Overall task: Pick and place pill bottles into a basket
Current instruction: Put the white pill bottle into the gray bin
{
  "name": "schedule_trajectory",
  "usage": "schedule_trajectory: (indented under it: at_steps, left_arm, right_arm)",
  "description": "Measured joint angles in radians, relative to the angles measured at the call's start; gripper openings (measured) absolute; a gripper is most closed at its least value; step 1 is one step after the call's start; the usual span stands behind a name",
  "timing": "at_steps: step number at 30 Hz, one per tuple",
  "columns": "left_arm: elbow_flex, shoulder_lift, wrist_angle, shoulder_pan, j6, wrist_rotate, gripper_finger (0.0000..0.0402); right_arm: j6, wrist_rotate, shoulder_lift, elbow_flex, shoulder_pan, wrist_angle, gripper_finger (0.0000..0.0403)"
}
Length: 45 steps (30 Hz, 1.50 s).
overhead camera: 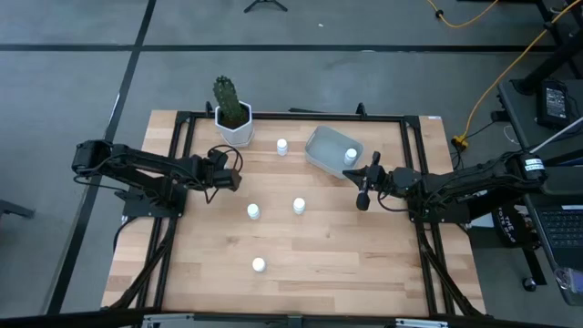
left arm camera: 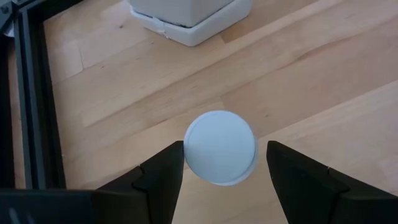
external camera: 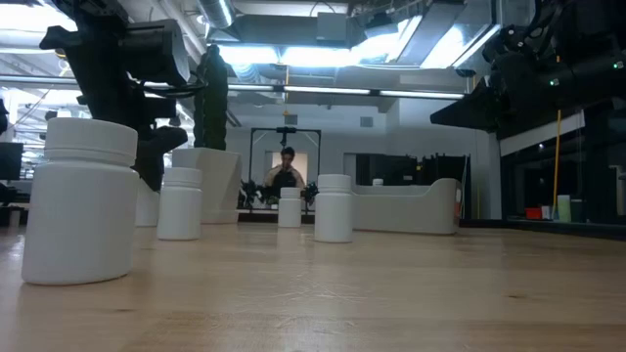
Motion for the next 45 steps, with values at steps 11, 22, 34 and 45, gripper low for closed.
schedule_trajectory:
  at_steps: [11, 22, 34, 45]
  left_arm:
    - [0.000, 0.000, 0.029, 0.000, 0.000, 0.001, 0.0216]
    - [0.000, 0.000, 0.029, 0.000, 0.000, 0.005, 0.0160]
    - [0.000, 0.000, 0.089, 0.000, 0.076, 0.016, 0.0156]
    - [0.080, 0.000, 0.148, 0.000, 0.268, 0.058, 0.0156]
  right_arm:
    - [0.000, 0.000, 0.000, 0.000, 0.000, 0.000, 0.0017]
    - [0.001, 0.000, 0.000, 0.000, 0.000, 0.001, 0.0017]
    - [0.001, 0.000, 0.000, 0.000, 0.000, 0.001, 0.0016]
    - [0.001, 0.000, 0.000, 0.000, 0.000, 0.001, 0.0016]
